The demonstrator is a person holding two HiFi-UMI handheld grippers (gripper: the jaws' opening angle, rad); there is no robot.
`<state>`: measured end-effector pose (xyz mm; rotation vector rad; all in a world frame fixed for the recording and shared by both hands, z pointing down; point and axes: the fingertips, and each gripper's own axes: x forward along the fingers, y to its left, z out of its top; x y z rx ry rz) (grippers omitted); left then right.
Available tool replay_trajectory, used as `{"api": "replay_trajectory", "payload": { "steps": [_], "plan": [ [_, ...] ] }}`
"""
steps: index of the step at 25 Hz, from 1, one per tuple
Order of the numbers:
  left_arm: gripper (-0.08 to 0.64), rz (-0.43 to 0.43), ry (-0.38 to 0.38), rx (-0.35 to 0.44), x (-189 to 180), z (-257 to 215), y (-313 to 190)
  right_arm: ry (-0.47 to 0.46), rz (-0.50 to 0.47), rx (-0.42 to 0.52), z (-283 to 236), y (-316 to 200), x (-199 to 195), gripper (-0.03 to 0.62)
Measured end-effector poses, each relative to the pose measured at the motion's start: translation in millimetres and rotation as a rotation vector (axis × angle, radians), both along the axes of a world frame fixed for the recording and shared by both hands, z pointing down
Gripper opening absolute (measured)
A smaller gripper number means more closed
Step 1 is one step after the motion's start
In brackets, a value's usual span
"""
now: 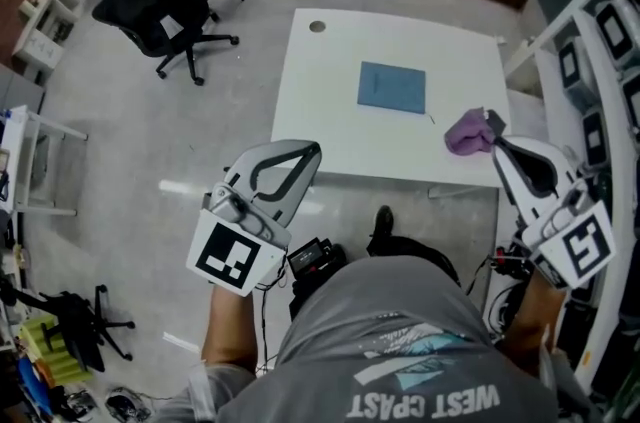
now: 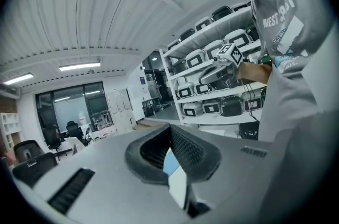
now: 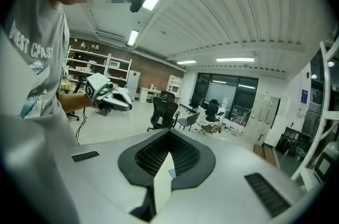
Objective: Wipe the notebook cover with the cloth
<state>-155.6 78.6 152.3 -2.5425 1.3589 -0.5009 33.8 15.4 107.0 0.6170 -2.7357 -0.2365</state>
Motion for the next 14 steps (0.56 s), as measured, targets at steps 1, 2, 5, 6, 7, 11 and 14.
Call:
{"api": "replay_trajectory", "payload": {
  "steps": [1, 2, 5, 6, 7, 11, 14],
  "plan": [
    [0.002, -0.003, 0.004, -0.001, -0.2, 1.1, 1.9, 0.003, -0.006, 0.014, -2.6, 3.4, -1.6, 0.029],
    [0.002, -0.006, 0.008, -0.002, -0.1, 2.1, 3.6, 0.001, -0.011, 0.026, -4.9, 6.0, -2.7, 0.029],
    [0.002, -0.01, 0.015, 0.003, 0.4, 2.3, 7.4, 0.005, -0.014, 0.037, -6.0, 11.4, -2.8, 0.029],
    [0.002, -0.009, 0.016, 0.006, 0.7, 1.8, 8.5, 0.008, -0.013, 0.036, -5.3, 12.7, -2.0, 0.029],
    [0.002, -0.009, 0.015, 0.009, 1.0, 1.4, 9.8, 0.009, -0.01, 0.034, -4.6, 14.2, -1.0, 0.029],
    [0.002, -0.012, 0.021, 0.013, 1.5, -0.2, 13.3, 0.015, 0.001, 0.028, -3.0, 17.8, 3.5, 0.029],
    [0.002, -0.012, 0.022, 0.019, 1.9, -2.3, 11.3, 0.024, 0.006, 0.026, -2.4, 16.1, 6.6, 0.029]
  ]
}}
